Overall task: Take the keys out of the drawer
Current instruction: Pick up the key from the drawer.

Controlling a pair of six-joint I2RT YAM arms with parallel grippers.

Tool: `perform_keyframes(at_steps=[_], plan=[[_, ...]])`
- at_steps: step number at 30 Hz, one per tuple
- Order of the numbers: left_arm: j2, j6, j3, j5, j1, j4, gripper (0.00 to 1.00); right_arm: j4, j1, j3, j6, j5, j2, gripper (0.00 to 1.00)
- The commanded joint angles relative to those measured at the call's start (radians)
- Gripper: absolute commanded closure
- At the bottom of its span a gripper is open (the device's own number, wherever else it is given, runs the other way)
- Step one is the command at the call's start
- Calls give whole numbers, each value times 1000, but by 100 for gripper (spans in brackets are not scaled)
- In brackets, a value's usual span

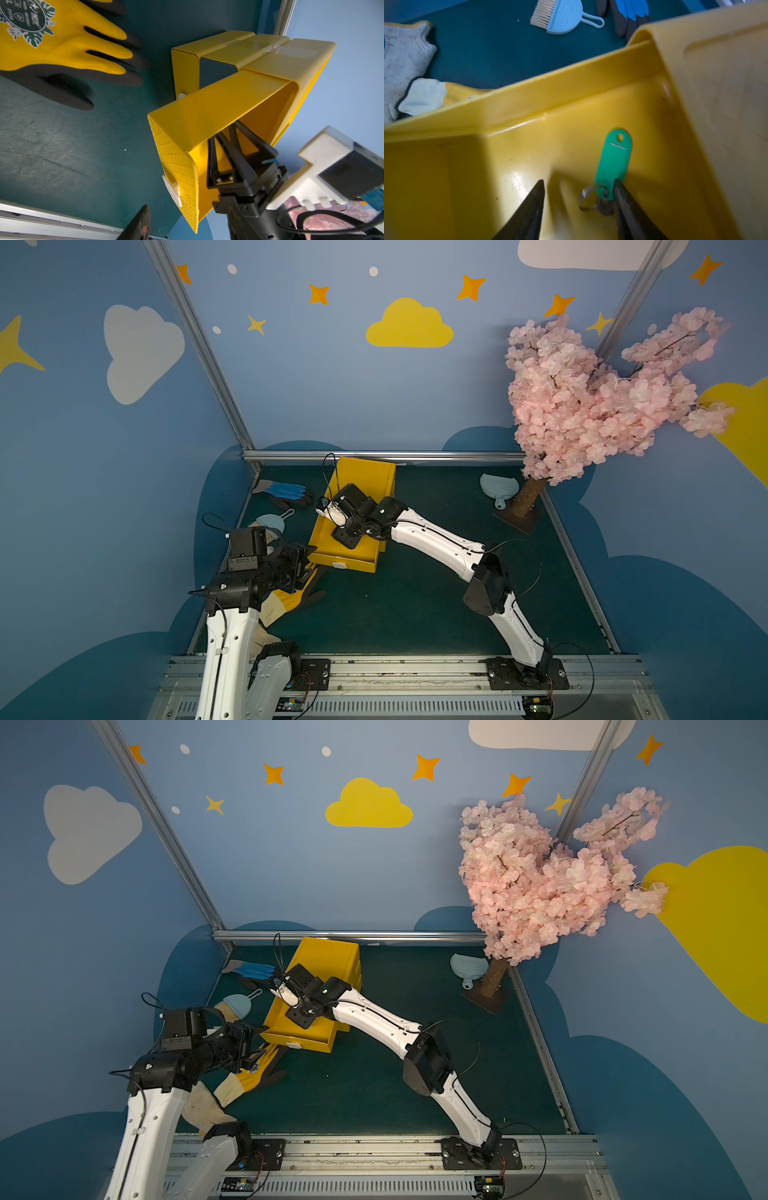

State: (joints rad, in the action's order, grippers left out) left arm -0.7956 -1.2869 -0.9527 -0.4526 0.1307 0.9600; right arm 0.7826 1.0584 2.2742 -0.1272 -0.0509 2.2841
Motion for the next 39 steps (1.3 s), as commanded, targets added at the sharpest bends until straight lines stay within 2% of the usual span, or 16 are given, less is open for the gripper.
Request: perform_keyframes(at_steps=[1,8,16,19,32,39], plan=[[6,9,-1,-12,-2,9,40,30,5,36,16,-36,15,48],[-7,14,2,-21,-2,-3,40,39,-3,8,19,-78,-20,69],[-16,15,3,-31,-2,-13,39,37,-8,15,40,-76,-29,80],[-17,17,3,-31,-1,-16,39,40,-8,16,43,-72,-38,89],[-20,17,-8,-23,-2,-23,39,23,-11,44,43,-91,-94,90],[-42,69,-98,41,-7,-9,39,-5,-23,49,69,-49,-153,90]])
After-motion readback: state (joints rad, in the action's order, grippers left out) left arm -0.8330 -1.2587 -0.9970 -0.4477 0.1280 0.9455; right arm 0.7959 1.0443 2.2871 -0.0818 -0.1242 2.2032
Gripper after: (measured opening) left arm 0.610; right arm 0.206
